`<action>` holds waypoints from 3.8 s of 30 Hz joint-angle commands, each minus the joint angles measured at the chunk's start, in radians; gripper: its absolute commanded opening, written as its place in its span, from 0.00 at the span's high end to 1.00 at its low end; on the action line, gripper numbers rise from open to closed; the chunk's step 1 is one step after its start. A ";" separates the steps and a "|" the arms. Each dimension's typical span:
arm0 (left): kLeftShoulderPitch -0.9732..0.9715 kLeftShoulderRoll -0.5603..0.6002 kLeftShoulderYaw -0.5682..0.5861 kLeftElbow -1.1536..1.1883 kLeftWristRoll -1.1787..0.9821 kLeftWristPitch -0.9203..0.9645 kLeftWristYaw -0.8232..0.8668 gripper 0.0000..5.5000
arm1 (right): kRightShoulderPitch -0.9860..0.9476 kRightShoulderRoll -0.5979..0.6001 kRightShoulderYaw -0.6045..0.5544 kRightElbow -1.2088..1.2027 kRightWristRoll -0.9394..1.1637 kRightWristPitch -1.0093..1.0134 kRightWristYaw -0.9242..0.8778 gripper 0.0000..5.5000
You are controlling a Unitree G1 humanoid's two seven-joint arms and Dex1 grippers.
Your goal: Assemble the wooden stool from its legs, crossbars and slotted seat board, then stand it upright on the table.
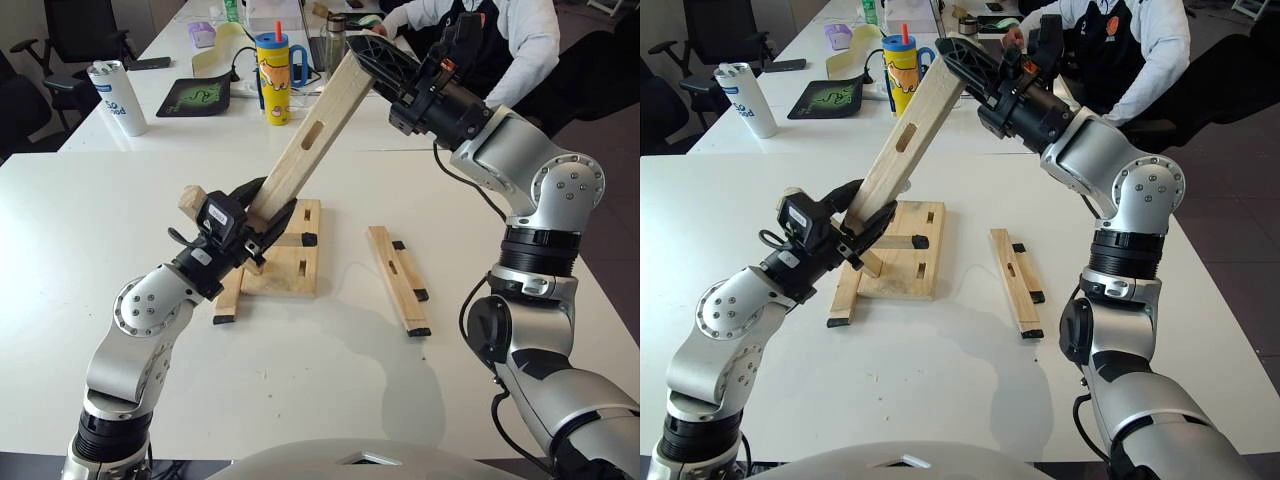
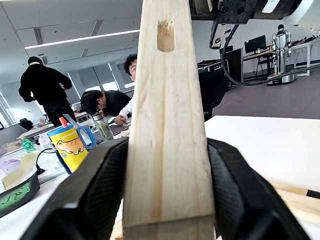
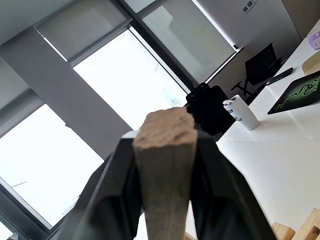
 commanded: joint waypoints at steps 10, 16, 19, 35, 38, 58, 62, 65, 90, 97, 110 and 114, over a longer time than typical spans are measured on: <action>-0.236 0.044 0.453 -0.126 -0.972 0.041 0.307 0.42 | -0.101 -0.117 -0.113 0.240 -0.203 -0.183 0.110 0.81; 0.010 0.292 0.878 0.226 -1.226 0.189 0.092 0.42 | -0.060 -0.182 -0.177 0.254 -0.248 -0.248 0.120 0.81; 0.249 0.372 0.872 0.316 -1.015 0.261 -0.152 0.42 | -0.024 -0.200 -0.203 0.240 -0.274 -0.268 0.117 0.81; 0.497 0.499 0.193 0.266 -0.054 -0.012 -0.464 0.42 | 0.007 -0.179 -0.246 0.266 -0.363 -0.291 0.175 0.81; 0.449 0.450 0.097 0.310 0.041 -0.055 -0.425 0.42 | -0.005 -0.172 -0.240 0.278 -0.369 -0.289 0.184 0.81; 0.108 0.270 -0.098 0.687 0.399 -0.337 -0.214 0.42 | -0.065 -0.146 -0.223 0.338 -0.408 -0.236 0.219 0.81; 0.165 0.313 -0.053 0.589 0.400 -0.299 -0.223 0.42 | -0.083 -0.152 -0.226 0.357 -0.419 -0.241 0.228 0.81; 0.202 0.353 0.017 0.474 0.373 -0.242 -0.249 0.42 | -0.081 -0.148 -0.231 0.351 -0.425 -0.238 0.231 0.81; 0.042 0.129 -0.068 0.406 0.214 -0.142 -0.242 0.42 | 0.009 -0.053 -0.257 0.218 -0.413 -0.215 0.168 0.81; -0.032 0.057 -0.141 0.483 0.245 -0.171 -0.231 0.42 | 0.010 -0.033 -0.264 0.209 -0.409 -0.208 0.143 0.81; -0.024 -0.062 -0.061 0.403 0.163 -0.153 -0.117 0.42 | 0.046 -0.081 -0.166 0.091 -0.518 -0.203 0.144 0.81; 0.043 -0.076 -0.035 0.322 0.123 -0.123 -0.093 0.42 | 0.049 -0.098 -0.130 0.047 -0.563 -0.143 0.061 0.81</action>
